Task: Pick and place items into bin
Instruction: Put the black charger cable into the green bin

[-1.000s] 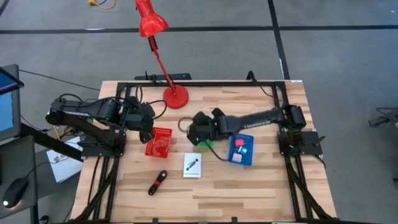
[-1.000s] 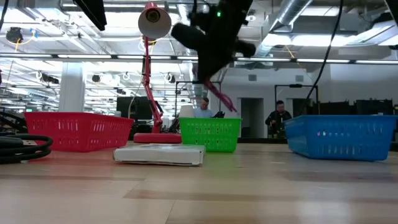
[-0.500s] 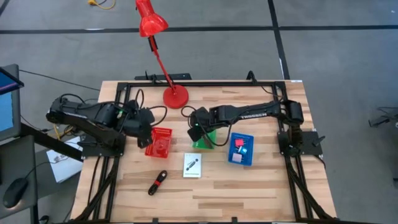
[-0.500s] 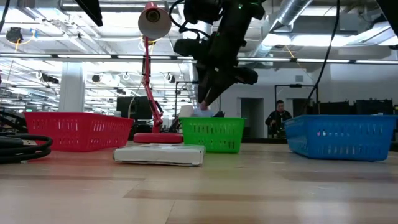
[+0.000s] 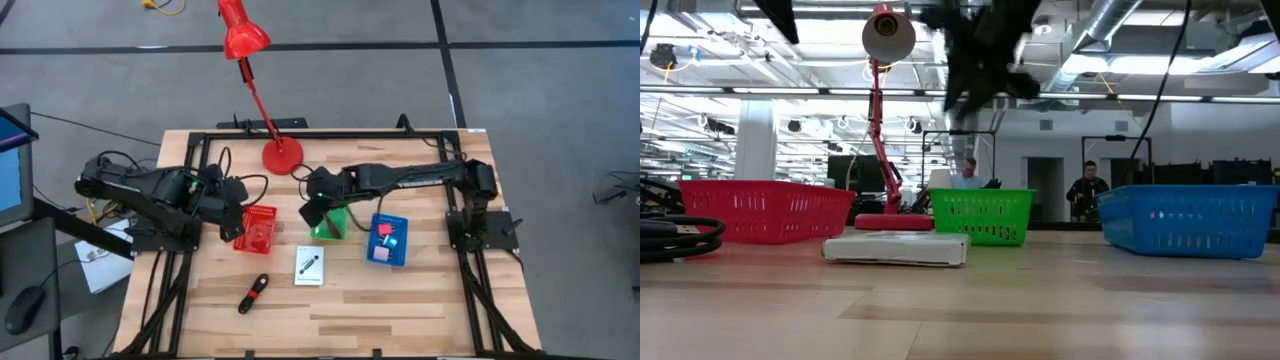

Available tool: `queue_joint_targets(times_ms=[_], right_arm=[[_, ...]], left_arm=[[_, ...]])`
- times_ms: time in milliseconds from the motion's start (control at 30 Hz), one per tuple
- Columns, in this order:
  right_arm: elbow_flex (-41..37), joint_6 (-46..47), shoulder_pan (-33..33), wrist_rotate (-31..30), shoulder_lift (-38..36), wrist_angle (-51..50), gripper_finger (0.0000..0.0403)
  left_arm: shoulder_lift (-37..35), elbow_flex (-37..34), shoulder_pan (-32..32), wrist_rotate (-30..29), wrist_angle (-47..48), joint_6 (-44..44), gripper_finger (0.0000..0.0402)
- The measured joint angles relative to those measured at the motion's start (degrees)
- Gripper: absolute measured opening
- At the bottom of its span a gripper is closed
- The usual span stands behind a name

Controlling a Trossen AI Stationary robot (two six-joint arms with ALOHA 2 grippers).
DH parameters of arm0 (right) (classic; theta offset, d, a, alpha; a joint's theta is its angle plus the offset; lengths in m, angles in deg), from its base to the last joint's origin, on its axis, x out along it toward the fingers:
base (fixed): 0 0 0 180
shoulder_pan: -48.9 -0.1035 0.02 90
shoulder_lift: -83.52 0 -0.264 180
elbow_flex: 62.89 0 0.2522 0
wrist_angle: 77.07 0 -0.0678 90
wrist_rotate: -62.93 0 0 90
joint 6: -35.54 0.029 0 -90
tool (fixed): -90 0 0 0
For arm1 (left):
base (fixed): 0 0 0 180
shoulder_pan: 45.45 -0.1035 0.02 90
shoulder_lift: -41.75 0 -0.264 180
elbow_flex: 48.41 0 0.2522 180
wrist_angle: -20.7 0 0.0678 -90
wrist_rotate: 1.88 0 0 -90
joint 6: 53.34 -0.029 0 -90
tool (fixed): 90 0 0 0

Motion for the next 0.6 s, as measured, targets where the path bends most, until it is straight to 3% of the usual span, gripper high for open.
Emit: queue_joint_targets(times_ms=[67, 167, 300, 467, 600], right_arm=[[1.5, -1.6, -1.5, -0.1, -1.6, 0.4, 0.0093], [3.1, -4.3, -4.2, -0.7, -4.5, 1.0, 0.0093], [3.1, -6.4, -8.1, -4.1, -7.1, 1.2, 0.0093], [3.1, -6.7, -11.8, -6.7, -8.4, 1.2, 0.0093], [3.1, -9.2, -13.2, -6.8, -8.5, 1.2, 0.0093]], left_arm=[[0.0, -1.9, 0.0, 1.9, -0.4, 1.0, 0.0242], [0.0, -6.3, 0.6, 11.2, -3.3, 6.2, 0.024], [0.1, -15.2, 4.7, 22.3, -16.2, 8.1, 0.0233], [0.1, -25.4, 8.2, 27.7, -34.2, 14.3, 0.0229], [0.1, -30.1, 9.8, 28.2, -38.3, 15.9, 0.0228]])
